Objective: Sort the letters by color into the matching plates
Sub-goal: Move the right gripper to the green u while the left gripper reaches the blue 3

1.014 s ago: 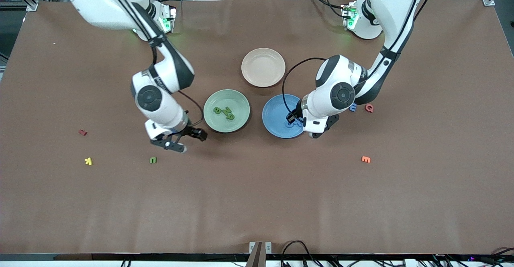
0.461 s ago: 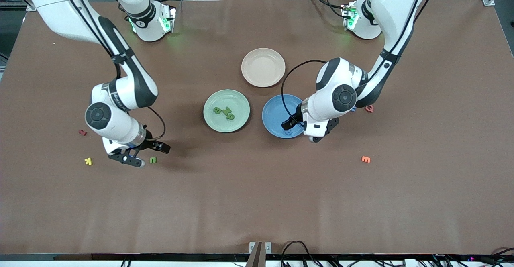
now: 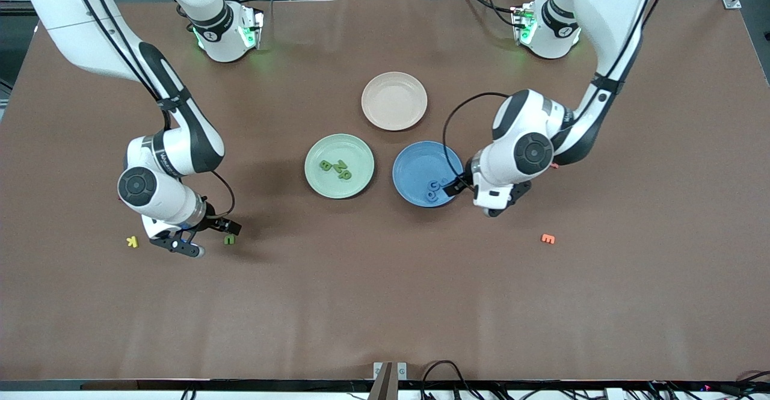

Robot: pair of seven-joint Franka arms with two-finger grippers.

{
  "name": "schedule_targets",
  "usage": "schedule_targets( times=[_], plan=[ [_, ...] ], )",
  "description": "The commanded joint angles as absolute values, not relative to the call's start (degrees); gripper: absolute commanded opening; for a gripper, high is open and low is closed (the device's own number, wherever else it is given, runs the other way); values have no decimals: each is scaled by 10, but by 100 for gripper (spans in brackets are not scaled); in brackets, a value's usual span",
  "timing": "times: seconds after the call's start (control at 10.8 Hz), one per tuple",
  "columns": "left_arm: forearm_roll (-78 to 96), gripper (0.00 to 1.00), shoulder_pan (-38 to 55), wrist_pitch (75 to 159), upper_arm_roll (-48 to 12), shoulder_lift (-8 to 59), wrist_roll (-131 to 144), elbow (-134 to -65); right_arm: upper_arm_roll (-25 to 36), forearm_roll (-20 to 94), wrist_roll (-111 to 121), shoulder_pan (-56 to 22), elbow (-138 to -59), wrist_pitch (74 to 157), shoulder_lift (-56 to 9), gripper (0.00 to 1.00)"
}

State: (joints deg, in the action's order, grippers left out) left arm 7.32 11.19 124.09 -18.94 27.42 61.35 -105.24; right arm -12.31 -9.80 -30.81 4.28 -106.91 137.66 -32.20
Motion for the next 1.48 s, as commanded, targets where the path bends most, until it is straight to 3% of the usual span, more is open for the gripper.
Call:
schedule_targets(
  times=[0.0, 0.28, 0.65, 1.2, 1.38],
  plan=[
    [45, 100, 70, 1229, -194, 216, 543, -1108, -129, -109, -308, 50, -1022, 1374, -355, 100],
    [42, 100, 17, 1230, -203, 163, 428, -1161, -128, -182, -291, 50, -1003, 1375, -374, 100],
    [-49, 100, -44, 1263, -207, 124, 335, -1241, -130, -190, -218, 45, -1005, 1382, -379, 100],
    [-92, 100, -142, 1294, -334, 57, 301, -1339, -134, -210, -217, 35, -1013, 1401, -388, 100],
    [-92, 100, -152, 1357, -362, 59, 301, -1374, -135, -211, -217, 35, -1013, 1404, -388, 100]
  ],
)
